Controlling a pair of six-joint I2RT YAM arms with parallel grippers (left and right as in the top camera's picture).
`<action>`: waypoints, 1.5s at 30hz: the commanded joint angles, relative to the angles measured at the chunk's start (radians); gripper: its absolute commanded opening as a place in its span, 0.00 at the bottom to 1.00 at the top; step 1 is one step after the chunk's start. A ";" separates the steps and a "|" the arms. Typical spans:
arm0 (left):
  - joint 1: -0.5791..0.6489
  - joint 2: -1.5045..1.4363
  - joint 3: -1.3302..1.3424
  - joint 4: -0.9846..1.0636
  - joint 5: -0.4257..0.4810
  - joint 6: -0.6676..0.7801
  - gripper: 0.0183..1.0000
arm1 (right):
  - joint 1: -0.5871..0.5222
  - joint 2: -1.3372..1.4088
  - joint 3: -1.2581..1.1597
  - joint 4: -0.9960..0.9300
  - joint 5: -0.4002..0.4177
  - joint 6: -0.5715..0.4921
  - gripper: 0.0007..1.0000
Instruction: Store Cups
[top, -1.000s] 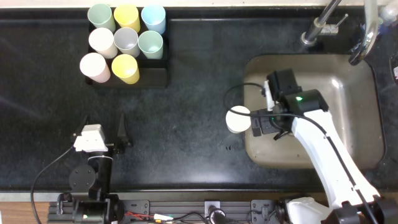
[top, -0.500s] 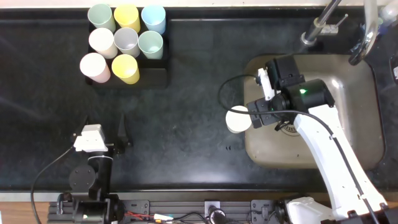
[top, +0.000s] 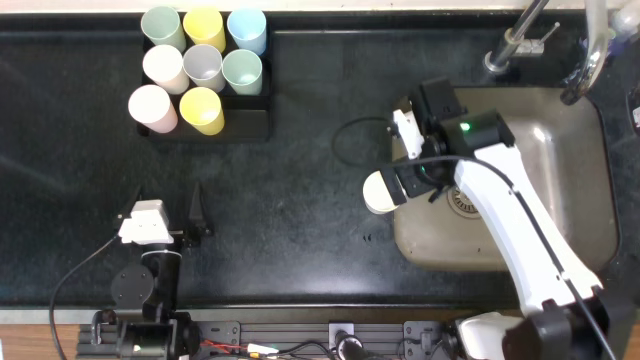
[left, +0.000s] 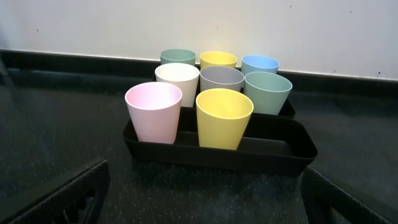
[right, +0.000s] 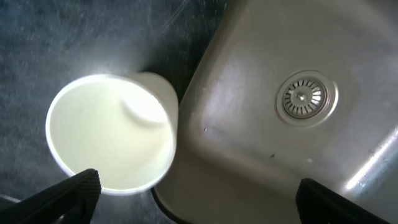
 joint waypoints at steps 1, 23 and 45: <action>0.004 -0.010 -0.003 -0.001 0.010 0.015 1.00 | 0.002 0.053 0.050 -0.003 -0.011 -0.024 1.00; 0.004 -0.010 -0.003 -0.001 0.009 0.015 1.00 | 0.001 0.199 0.050 0.022 -0.035 -0.114 0.30; 0.004 -0.010 -0.003 -0.001 0.009 0.015 1.00 | 0.222 0.509 1.242 -0.336 -0.039 -0.043 0.04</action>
